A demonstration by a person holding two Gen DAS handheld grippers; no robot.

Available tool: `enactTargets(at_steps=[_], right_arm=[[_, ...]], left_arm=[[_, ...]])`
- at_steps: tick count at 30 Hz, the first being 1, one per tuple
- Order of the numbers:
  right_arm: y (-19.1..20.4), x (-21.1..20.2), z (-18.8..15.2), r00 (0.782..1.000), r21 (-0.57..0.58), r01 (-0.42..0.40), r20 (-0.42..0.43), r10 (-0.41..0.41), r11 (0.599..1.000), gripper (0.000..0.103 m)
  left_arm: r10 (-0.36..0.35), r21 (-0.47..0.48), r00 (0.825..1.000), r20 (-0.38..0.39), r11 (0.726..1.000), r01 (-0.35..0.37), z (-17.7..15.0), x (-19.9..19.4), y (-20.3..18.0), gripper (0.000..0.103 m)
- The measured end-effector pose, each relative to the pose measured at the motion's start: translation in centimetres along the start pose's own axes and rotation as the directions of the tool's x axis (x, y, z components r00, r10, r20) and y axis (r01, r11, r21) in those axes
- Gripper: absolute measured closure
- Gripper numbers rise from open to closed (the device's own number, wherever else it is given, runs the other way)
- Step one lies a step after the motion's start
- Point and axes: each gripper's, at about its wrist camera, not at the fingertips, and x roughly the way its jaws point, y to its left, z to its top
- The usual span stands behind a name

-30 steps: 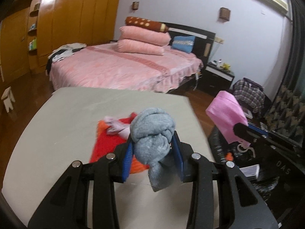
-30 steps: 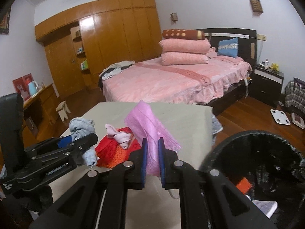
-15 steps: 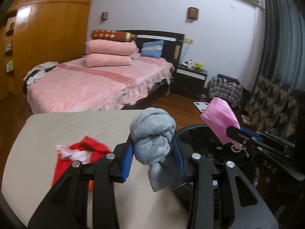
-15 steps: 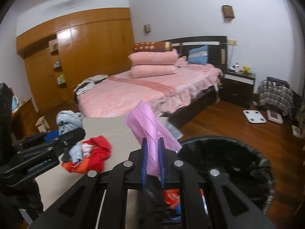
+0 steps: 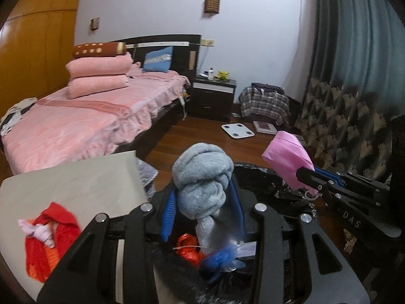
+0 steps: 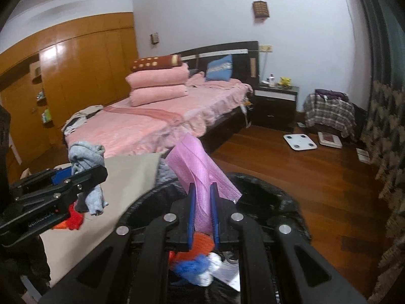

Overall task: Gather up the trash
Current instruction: 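Carry the grey sock and pink mask over the bin and release both, then move both open tools back to the red and orange cloth pile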

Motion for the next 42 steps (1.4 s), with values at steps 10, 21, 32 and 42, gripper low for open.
enactTargets(at_steps=[10, 21, 32, 42], right_arm=[[-3.9, 1.7, -1.4, 0.995, 0.027, 0.090, -0.051, -0.089, 0.996, 0.047], [-1.6, 0.3, -1.9, 0.999, 0.011, 0.045, -0.012, -0.045, 0.999, 0.006], [8.7, 1.7, -1.3, 0.992, -0.066, -0.128, -0.015, 0.128, 0.989, 0.006], [18.4, 4.0, -2.6, 0.969, -0.167, -0.246, -0.063, 0.239, 0.955, 0.006]], left_arm=[[-0.085, -0.003, 0.996, -0.009, 0.996, 0.085, -0.2, 2.6, -0.4, 0.017], [0.100, -0.070, 0.995, -0.016, 0.992, -0.100, -2.3, -2.1, 6.1, 0.012], [0.322, -0.145, 0.946, -0.023, 0.936, -0.322, -6.0, -9.2, 15.0, 0.012], [0.461, -0.234, 0.884, -0.083, 0.853, -0.467, -9.5, -13.3, 22.5, 0.012]])
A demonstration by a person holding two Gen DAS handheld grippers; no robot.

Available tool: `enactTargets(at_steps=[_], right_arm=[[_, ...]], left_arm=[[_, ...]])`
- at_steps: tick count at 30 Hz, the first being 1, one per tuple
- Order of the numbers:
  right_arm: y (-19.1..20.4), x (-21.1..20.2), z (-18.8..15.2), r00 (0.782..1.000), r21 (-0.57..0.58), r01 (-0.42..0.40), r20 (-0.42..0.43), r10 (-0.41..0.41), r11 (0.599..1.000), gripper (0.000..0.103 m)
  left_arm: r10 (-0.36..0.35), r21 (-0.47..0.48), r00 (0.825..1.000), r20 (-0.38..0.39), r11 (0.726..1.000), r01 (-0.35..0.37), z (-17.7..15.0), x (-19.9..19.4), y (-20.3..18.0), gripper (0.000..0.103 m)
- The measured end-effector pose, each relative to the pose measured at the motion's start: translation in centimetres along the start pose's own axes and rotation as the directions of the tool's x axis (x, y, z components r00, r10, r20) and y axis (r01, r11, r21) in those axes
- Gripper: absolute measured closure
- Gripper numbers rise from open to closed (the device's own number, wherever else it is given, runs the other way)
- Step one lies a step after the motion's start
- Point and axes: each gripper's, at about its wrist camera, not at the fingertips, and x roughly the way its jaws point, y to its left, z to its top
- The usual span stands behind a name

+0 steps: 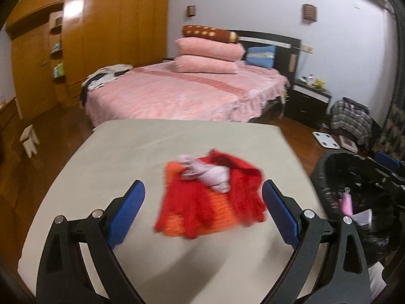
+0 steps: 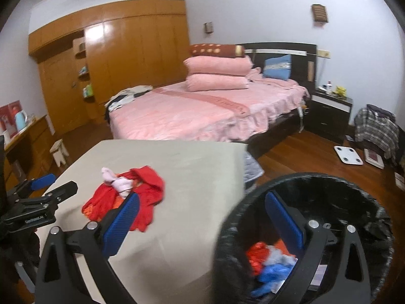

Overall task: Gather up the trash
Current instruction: 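Move both open tools back to the red and orange cloth pile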

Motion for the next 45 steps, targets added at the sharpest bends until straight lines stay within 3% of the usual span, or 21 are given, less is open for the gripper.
enactTargets(at_steps=[10, 16, 26, 32, 38, 45], right_arm=[[3.9, 5.0, -1.4, 0.999, -0.027, 0.009, -0.045, -0.011, 1.000, 0.006], [5.2, 7.7, -3.2, 0.995, -0.033, 0.050, -0.079, -0.053, 0.998, 0.006], [6.7, 9.6, -4.7, 0.988, -0.089, 0.052, -0.143, -0.064, 0.995, 0.007], [6.9, 10.3, -4.9, 0.982, -0.094, 0.038, -0.179, -0.055, 0.995, 0.009], [6.7, 11.0, -4.8, 0.979, -0.054, 0.030, -0.199, -0.040, 0.998, 0.009], [7.5, 12.3, -3.2, 0.987, -0.084, 0.036, -0.156, -0.049, 0.996, 0.009]], left_arm=[[0.070, -0.044, 0.996, -0.059, 0.996, -0.073, -1.4, 2.7, 4.5, 0.012], [0.087, -0.051, 0.992, -0.091, 0.994, -0.092, -2.6, 4.7, 5.2, 0.012], [0.102, -0.083, 0.981, -0.165, 0.990, -0.117, -4.1, 6.5, 6.0, 0.012], [0.102, -0.065, 0.977, -0.188, 0.991, -0.116, -4.3, 7.0, 5.6, 0.020], [0.095, -0.084, 0.977, -0.189, 0.990, -0.112, -4.3, 7.0, 5.7, 0.022], [0.075, -0.150, 0.985, -0.155, 0.984, -0.099, -3.6, 7.2, 6.4, 0.023]])
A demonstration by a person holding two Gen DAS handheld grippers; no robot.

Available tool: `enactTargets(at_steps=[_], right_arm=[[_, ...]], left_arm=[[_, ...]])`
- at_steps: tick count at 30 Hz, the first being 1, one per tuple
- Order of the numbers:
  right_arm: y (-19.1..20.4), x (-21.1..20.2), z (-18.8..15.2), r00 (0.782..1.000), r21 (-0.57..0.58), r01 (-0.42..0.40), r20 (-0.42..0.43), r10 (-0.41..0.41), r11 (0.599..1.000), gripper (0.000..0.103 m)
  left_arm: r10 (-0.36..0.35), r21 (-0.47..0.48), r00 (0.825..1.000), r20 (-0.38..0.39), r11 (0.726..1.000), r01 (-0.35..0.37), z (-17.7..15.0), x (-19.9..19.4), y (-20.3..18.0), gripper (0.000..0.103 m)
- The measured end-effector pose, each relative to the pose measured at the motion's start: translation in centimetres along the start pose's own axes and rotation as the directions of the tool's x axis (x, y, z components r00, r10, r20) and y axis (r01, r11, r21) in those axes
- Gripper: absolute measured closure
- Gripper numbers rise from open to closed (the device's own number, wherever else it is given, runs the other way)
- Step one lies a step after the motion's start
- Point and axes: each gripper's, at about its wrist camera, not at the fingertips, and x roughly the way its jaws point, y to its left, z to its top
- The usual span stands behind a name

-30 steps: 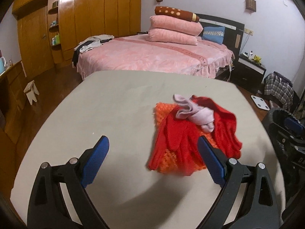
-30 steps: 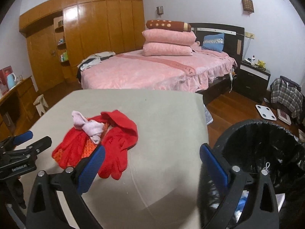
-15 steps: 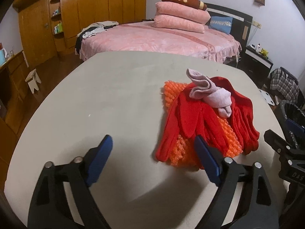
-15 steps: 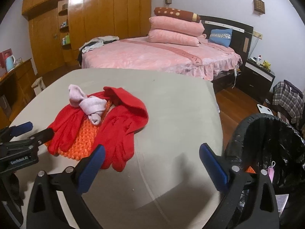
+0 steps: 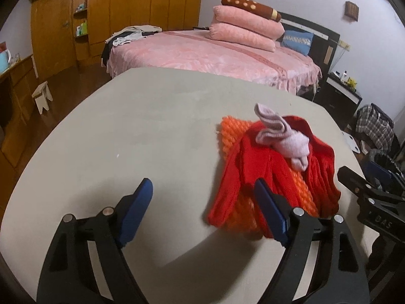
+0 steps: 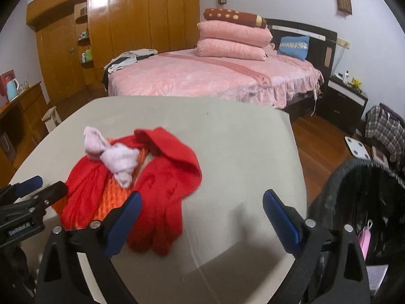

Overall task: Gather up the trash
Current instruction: 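Move both open tools back to the red and orange cloth pile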

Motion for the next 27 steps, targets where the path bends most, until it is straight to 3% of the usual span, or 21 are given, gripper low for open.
enactTargets(at_steps=[6, 19, 22, 24, 26, 27], right_arm=[[0.5, 2.1, 1.8, 1.000, -0.021, 0.012, -0.010, -0.012, 1.000, 0.010], [1.9, 3.8, 2.0, 0.996, -0.068, -0.034, -0.090, 0.028, 0.997, 0.020], [2.0, 4.4, 1.9, 0.989, -0.058, -0.072, -0.134, 0.064, 0.996, 0.041], [2.1, 4.6, 1.8, 0.981, -0.050, -0.123, -0.155, 0.113, 0.991, 0.064], [2.6, 4.3, 1.8, 0.980, -0.072, -0.145, -0.149, 0.133, 0.987, 0.081], [2.9, 4.1, 1.7, 0.981, -0.086, -0.145, -0.145, 0.132, 0.986, 0.085]], left_arm=[[0.018, 0.026, 0.999, 0.048, 0.999, -0.019, 1.6, 0.4, -0.6, 0.023], [0.040, 0.071, 0.998, 0.047, 0.997, -0.043, 1.6, 0.9, -1.5, 0.026], [0.039, 0.071, 0.998, 0.045, 0.997, -0.042, 1.7, 1.0, -1.5, 0.026], [0.040, 0.067, 0.998, 0.040, 0.997, -0.043, 1.6, 1.1, -1.3, 0.026], [0.040, 0.064, 0.999, 0.035, 0.997, -0.043, 1.7, 1.2, -1.2, 0.026], [0.040, 0.063, 0.999, 0.034, 0.997, -0.042, 1.7, 1.2, -1.2, 0.026]])
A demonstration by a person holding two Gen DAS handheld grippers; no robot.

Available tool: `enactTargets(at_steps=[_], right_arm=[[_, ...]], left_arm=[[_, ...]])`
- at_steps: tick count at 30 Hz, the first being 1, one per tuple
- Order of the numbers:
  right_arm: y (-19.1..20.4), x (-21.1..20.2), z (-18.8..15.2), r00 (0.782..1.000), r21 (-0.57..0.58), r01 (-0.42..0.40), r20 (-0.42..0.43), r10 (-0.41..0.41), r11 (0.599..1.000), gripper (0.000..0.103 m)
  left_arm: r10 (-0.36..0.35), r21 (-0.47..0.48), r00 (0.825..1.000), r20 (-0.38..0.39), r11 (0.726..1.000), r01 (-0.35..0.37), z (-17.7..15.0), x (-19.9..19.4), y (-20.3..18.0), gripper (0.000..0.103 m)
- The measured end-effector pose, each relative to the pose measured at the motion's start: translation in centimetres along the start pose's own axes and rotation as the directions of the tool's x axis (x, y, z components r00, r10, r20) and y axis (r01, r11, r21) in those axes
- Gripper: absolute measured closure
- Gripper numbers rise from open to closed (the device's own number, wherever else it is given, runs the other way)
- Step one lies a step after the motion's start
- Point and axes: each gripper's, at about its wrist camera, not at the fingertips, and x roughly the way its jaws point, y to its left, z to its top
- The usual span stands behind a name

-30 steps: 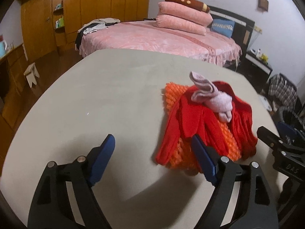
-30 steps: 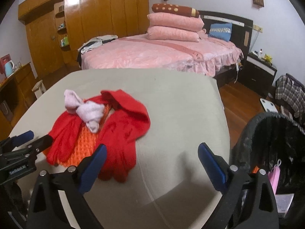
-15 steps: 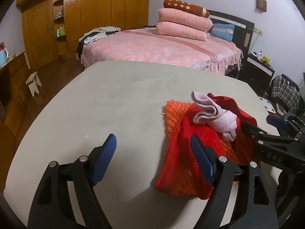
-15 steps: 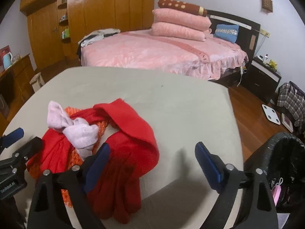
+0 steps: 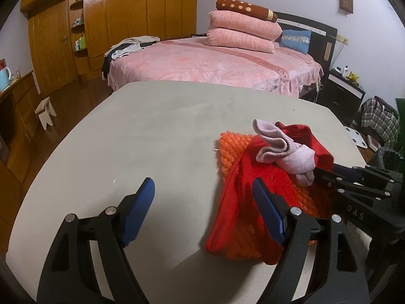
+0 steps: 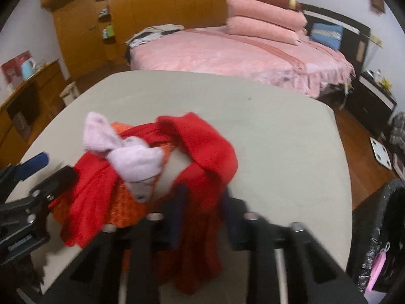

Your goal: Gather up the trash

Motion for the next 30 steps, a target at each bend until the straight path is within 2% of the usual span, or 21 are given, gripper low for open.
enactTargets(at_steps=[4, 9, 12, 19, 28, 30], right_arm=[[-0.3, -0.5, -0.6, 1.000, 0.028, 0.019, 0.020, -0.020, 0.999, 0.089], [-3.2, -1.6, -1.1, 0.991, 0.143, 0.118, 0.042, -0.125, 0.983, 0.089], [-4.5, -2.1, -1.2, 0.985, 0.181, 0.157, 0.046, -0.168, 0.971, 0.089], [-5.2, -1.8, -1.0, 0.985, 0.180, 0.162, 0.036, -0.172, 0.970, 0.089], [-5.5, -1.4, -1.4, 0.987, 0.183, 0.158, 0.012, -0.163, 0.970, 0.089], [-5.4, -1.3, -1.4, 0.987, 0.180, 0.159, 0.008, -0.163, 0.971, 0.089]], left_arm=[[-0.004, 0.003, 1.000, 0.007, 1.000, 0.004, -0.1, -0.1, 0.0, 0.026], [-0.022, 0.007, 1.000, 0.019, 1.000, 0.022, -0.3, -0.4, -0.2, 0.026], [-0.059, -0.003, 0.997, 0.054, 0.998, 0.059, 0.2, -1.1, -0.8, 0.026], [-0.132, 0.070, 0.990, 0.053, 0.989, 0.129, 1.9, -0.1, -4.7, 0.026], [-0.154, 0.069, 0.988, -0.009, 0.986, 0.154, 2.6, 2.9, -6.2, 0.026], [-0.178, 0.078, 0.984, -0.017, 0.981, 0.179, 2.3, 3.4, -6.8, 0.035]])
